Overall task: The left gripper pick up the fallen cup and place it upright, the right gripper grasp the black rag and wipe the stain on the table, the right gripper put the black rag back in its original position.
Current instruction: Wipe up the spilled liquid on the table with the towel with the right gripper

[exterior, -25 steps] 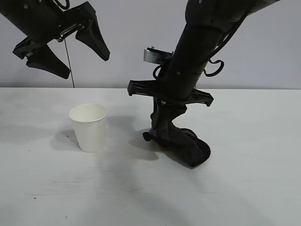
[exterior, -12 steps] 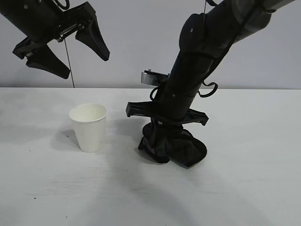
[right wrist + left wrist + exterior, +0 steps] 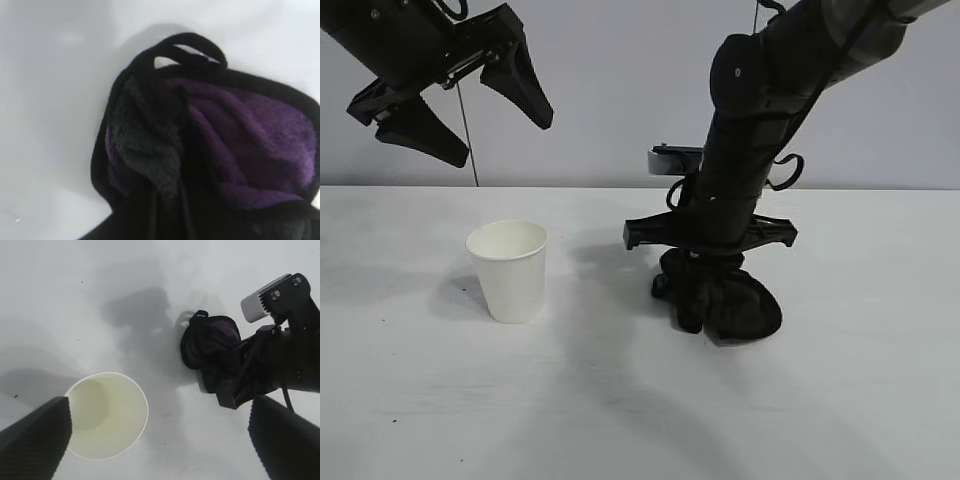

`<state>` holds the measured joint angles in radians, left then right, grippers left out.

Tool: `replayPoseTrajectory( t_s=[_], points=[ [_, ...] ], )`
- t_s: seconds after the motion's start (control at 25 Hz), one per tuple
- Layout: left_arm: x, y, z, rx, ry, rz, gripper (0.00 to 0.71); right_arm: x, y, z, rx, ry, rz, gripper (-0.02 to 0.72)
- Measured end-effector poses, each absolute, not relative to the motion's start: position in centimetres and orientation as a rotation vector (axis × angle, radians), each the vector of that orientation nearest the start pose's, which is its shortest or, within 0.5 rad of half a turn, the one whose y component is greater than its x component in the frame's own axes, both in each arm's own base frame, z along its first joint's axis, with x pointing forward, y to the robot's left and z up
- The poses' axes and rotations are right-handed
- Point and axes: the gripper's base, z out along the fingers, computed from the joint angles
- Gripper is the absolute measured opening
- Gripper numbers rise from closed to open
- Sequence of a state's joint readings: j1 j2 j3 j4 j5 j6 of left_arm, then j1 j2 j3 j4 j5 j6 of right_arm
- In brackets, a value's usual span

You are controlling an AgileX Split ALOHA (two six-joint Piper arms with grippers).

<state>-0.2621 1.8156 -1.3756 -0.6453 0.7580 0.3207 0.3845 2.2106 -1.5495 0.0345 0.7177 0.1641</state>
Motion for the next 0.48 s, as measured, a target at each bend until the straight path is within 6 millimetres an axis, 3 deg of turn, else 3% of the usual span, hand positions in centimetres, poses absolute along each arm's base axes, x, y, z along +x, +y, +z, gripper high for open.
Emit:
replayPoseTrajectory(
  t_s=[0.28, 0.48],
  points=[
    [37.0, -13.8, 25.2, 0.271, 2.580, -0.713, 0.693, 42.8, 12.4, 12.2, -0.142, 2.889, 0.111, 0.025],
    [37.0, -13.8, 25.2, 0.271, 2.580, -0.713, 0.693, 42.8, 12.1, 12.3, -0.145, 2.901, 0.111, 0.025]
  ],
)
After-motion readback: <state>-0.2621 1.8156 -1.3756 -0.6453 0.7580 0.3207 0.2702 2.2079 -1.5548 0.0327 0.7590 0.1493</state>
